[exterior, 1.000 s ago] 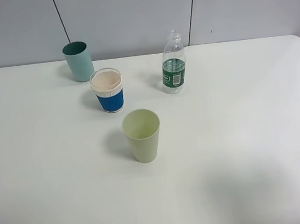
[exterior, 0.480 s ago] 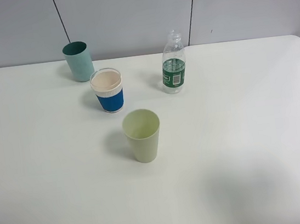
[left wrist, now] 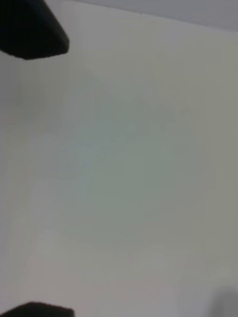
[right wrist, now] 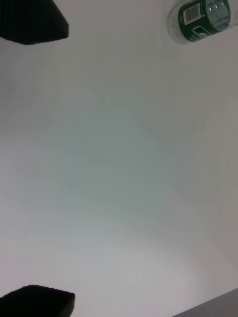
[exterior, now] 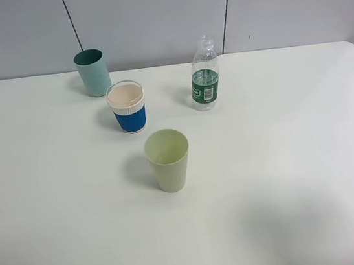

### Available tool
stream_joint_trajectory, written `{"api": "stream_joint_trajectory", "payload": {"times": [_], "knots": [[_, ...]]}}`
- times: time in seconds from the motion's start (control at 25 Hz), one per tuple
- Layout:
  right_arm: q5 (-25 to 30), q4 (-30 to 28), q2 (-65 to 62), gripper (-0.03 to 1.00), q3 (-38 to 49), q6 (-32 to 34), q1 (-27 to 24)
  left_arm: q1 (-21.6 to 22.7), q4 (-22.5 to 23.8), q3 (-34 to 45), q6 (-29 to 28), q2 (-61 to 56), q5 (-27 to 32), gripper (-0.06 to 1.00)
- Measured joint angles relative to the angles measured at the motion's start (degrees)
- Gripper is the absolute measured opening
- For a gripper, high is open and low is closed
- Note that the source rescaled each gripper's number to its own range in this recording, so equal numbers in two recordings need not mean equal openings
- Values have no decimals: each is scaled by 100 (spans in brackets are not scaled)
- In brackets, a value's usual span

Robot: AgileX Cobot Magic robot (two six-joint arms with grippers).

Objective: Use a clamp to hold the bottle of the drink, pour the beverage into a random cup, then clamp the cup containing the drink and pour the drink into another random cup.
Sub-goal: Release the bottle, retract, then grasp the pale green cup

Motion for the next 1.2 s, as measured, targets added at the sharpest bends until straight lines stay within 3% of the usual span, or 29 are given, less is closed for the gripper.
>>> {"api": "stream_joint_trajectory", "payload": {"times": [0.36,0.64,1.0,1.2], "knots": [[0,0,0,94,0,0,0,-1764,623,0,-5,1759,-295,100],[0,0,0,94,0,0,0,-2723,661,0,-5,2706,-677,100],[0,0,0,94,0,0,0,-2877,470,0,33,3713,-1503,100],[0,0,0,94,0,0,0,-2877,464,394,33,4262,-2645,100]]}}
